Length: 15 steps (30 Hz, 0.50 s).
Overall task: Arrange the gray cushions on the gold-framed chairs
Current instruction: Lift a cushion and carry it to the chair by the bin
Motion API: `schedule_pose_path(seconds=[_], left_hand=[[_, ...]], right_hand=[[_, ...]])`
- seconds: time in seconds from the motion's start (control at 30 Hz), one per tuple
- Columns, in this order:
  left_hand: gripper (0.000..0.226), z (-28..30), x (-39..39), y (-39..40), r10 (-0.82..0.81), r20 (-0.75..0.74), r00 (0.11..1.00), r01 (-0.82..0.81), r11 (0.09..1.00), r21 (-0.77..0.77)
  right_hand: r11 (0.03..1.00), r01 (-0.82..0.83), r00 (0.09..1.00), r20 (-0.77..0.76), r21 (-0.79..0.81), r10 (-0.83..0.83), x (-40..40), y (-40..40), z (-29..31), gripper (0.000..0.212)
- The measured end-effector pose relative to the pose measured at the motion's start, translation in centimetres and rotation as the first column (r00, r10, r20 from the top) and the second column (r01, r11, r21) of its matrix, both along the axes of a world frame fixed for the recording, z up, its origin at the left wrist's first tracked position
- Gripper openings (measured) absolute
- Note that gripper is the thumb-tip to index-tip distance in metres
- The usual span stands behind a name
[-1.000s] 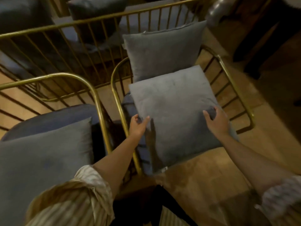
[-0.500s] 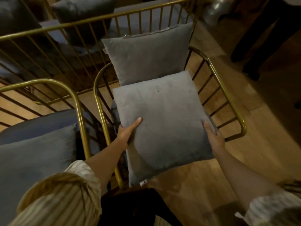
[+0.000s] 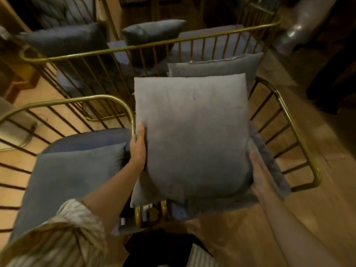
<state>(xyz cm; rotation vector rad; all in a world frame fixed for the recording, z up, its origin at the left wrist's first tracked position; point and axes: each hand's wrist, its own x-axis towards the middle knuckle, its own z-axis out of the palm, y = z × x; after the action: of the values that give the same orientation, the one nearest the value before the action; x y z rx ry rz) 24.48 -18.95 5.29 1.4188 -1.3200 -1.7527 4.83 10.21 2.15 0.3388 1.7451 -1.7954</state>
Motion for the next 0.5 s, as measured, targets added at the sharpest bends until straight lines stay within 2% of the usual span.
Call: schedule_pose_path(seconds=[0.03, 0.07, 0.17, 0.2, 0.3, 0.37, 0.5], left_hand=[[0.095, 0.5, 1.3, -1.4, 0.016, -0.002, 1.000, -0.016, 0.999, -0.027], [0.085, 1.2, 2.6, -2.7, 0.027, -0.006, 1.000, -0.027, 0.998, -0.050], [0.063, 3.2, 6.5, -6.2, 0.111, -0.007, 0.994, -0.110, 0.983, -0.145], [0.061, 3.7, 8.0, -7.4, 0.148, 0.000, 0.989, -0.146, 0.972, -0.182], [0.065, 4.5, 12.9, -10.9, 0.206, 0.039, 0.978, -0.190, 0.951, -0.243], [0.071, 4.8, 16.1, -13.2, 0.213, 0.054, 0.976, -0.192, 0.947, -0.259], [0.101, 5.5, 21.5, -19.2, 0.213, 0.075, 0.974, -0.188, 0.949, -0.253]], right_hand=[[0.997, -0.075, 0.997, -0.018, -0.013, 0.075, 0.0, -1.8, 0.7, 0.081], [0.988, -0.153, 0.987, -0.050, -0.016, 0.152, 0.1, -3.5, 1.7, 0.087], [0.947, -0.317, 0.943, -0.121, -0.050, 0.309, 0.2, -9.2, 4.0, 0.125], [0.924, -0.377, 0.919, -0.147, -0.063, 0.365, 0.5, -11.4, 5.1, 0.128], [0.826, -0.562, 0.813, -0.208, -0.038, 0.543, 2.3, -18.1, 7.6, 0.124], [0.749, -0.662, 0.741, -0.186, -0.035, 0.646, 3.9, -22.2, 8.4, 0.119], [0.702, -0.712, 0.695, -0.160, -0.022, 0.701, 8.8, -30.5, 10.1, 0.090]])
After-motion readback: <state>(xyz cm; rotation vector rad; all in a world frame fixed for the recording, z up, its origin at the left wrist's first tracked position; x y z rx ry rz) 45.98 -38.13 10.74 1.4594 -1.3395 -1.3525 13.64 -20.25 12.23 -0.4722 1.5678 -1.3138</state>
